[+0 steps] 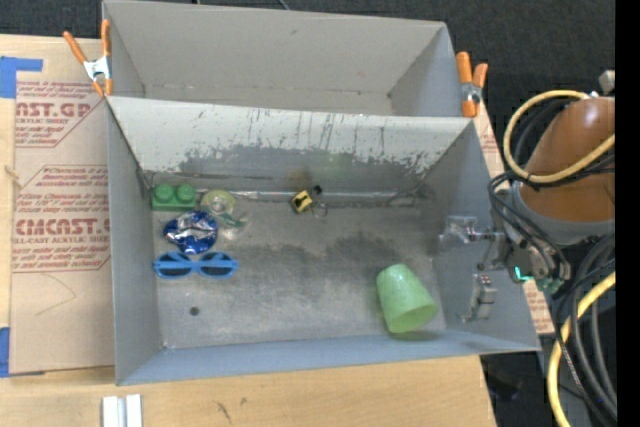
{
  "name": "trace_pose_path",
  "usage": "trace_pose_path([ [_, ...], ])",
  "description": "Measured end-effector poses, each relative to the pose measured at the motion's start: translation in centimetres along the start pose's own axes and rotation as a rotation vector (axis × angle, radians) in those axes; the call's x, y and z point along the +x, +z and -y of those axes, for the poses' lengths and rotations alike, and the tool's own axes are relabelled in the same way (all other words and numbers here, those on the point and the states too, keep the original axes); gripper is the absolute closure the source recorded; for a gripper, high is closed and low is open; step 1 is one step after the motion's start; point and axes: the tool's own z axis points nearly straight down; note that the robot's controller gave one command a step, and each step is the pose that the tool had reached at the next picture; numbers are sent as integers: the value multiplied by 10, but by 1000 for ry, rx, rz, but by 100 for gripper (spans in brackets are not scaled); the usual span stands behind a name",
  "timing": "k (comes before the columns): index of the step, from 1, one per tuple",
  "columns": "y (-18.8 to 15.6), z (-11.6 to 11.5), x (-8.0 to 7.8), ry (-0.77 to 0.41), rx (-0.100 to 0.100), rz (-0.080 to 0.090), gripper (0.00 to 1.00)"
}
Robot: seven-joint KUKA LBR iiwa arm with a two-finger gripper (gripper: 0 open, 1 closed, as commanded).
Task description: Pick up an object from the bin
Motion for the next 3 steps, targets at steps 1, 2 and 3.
trace_pose_path([
  [1, 88, -38, -3, 54, -1, 8, 0],
  [2, 56, -57, -1, 214, 1, 9, 0],
  [3, 49, -65, -1, 405, -1, 7, 0],
])
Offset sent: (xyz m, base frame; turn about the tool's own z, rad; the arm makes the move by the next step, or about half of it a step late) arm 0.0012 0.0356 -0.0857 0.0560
